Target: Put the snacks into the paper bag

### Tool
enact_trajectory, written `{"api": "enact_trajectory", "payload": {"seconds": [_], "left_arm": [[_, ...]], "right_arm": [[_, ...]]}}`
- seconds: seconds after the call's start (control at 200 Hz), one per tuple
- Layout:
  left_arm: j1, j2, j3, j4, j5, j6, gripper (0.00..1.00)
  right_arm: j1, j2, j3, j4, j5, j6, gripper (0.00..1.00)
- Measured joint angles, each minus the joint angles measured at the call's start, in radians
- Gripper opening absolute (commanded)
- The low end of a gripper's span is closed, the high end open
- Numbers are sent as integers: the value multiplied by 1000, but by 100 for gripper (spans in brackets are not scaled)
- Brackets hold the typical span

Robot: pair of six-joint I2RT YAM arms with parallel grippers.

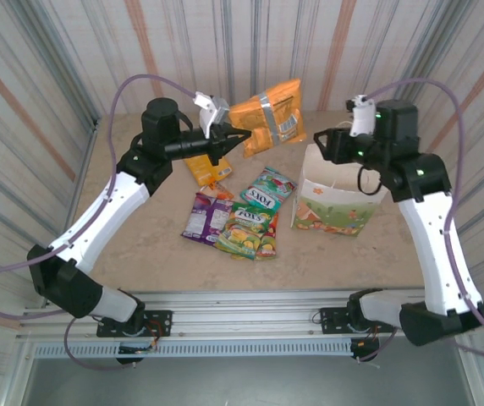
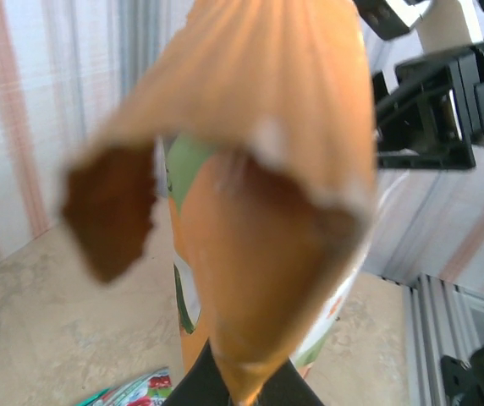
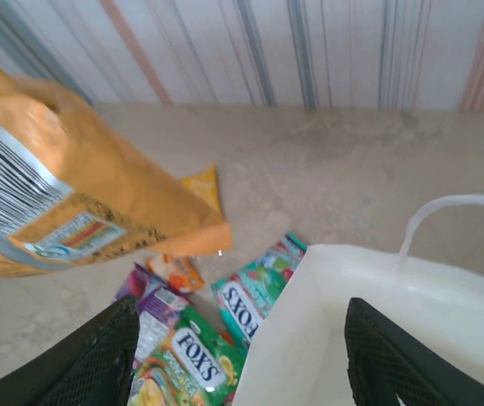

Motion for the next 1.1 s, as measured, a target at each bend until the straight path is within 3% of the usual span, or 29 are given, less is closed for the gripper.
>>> {"api": "enact_trajectory", "payload": {"seconds": [0.215,0.346,0.526,0.862,0.992,1.102], "left_arm": [[0,39,30,-3,149,38,0],[0,60,40,-2,236,56,0],[0,66,44,-4,309,84,0],[-8,66,74,-31,339,135,0],[-15,70,76,-38,338,147,0],[-15,77,85,-60,331,156,0]], "right_arm": [[-112,-138,-150,128,-325,-249,68],[-174,-128,-154,192,-477,-320,69],[-186,-85,-154,255,-624,-364,67],[-182,-32,-154,323,-811,-383,49],[-177,-31,-154,344,-847,-382,37],[-177,-31,-154,359,-865,-376,22]]}}
